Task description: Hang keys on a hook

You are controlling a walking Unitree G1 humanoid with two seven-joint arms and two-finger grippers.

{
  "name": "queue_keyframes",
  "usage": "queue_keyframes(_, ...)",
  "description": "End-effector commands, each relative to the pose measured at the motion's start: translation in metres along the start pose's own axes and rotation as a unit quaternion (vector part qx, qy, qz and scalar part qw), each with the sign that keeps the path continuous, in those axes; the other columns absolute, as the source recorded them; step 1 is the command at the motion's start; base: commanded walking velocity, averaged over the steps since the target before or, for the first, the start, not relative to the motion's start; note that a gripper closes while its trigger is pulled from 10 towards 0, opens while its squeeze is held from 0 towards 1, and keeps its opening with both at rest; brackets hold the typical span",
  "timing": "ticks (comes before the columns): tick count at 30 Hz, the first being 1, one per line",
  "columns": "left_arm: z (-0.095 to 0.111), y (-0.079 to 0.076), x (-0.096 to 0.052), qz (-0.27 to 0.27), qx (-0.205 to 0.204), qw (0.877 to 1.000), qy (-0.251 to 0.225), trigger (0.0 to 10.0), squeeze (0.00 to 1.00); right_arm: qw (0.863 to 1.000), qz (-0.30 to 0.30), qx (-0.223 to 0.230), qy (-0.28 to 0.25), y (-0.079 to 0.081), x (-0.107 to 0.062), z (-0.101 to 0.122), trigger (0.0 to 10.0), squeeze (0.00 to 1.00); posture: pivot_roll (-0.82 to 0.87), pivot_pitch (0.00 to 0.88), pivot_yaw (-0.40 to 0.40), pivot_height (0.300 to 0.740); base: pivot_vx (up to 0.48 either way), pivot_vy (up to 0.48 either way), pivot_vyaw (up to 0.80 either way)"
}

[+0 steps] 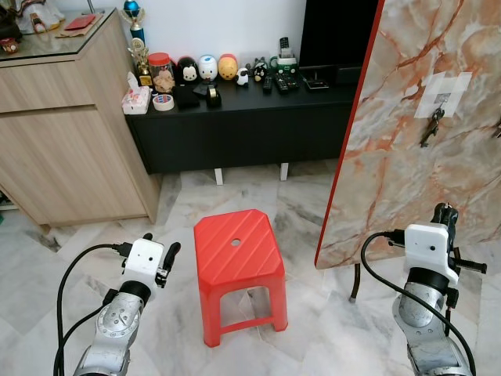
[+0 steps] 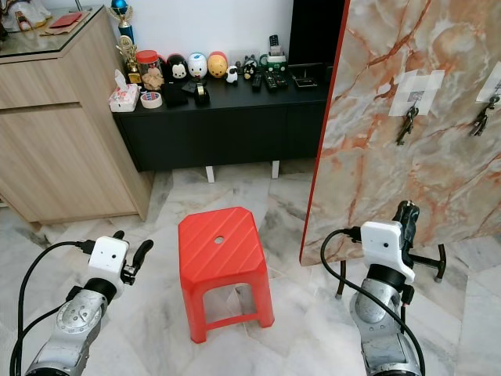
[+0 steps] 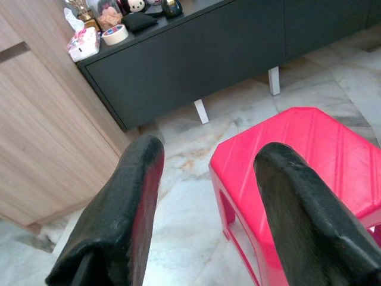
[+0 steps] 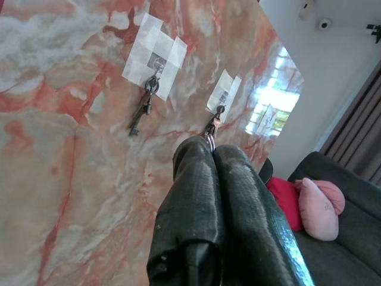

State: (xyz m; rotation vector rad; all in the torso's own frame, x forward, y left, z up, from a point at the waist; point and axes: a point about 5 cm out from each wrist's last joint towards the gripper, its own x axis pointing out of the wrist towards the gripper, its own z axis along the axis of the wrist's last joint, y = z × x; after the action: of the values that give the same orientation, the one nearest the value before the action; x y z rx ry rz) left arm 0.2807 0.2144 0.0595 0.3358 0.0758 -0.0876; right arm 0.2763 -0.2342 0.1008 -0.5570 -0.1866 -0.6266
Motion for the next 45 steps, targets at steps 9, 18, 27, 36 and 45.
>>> queue_keyframes(9, -0.055, 0.011, -0.024, 0.049, -0.007, 0.99, 0.133, 10.0, 0.0, 0.935, 0.125, 0.134, 0.303, 0.028, -0.028, -0.081, 10.0, 0.0, 0.03, 0.0, -0.012, 0.74, 0.0, 0.0, 0.0)
queue_keyframes(18, -0.118, 0.016, -0.074, 0.093, -0.003, 0.943, 0.32, 10.0, 0.0, 0.88, 0.206, 0.109, 0.415, 0.038, -0.077, -0.115, 10.0, 0.0, 0.04, 0.0, -0.014, 0.74, 0.0, 0.0, 0.0)
queue_keyframes(27, -0.157, -0.016, -0.127, 0.075, -0.023, 0.886, 0.458, 10.0, 0.0, 0.809, 0.25, 0.108, 0.52, 0.044, -0.136, -0.134, 10.0, 0.0, 0.05, 0.0, -0.02, 0.74, 0.0, 0.0, 0.0)
queue_keyframes(36, -0.16, -0.03, -0.132, 0.061, -0.029, 0.877, 0.475, 10.0, 0.0, 0.792, 0.276, 0.127, 0.53, 0.048, -0.144, -0.133, 10.0, 0.0, 0.06, 0.0, -0.029, 0.74, 0.0, -0.153, 0.0)
queue_keyframes(45, -0.167, -0.024, -0.147, 0.068, -0.022, 0.862, 0.501, 10.0, 0.0, 0.797, 0.262, 0.127, 0.529, 0.044, -0.142, -0.135, 10.0, 0.0, 0.05, 0.0, -0.03, 0.74, 0.0, -0.333, 0.0)
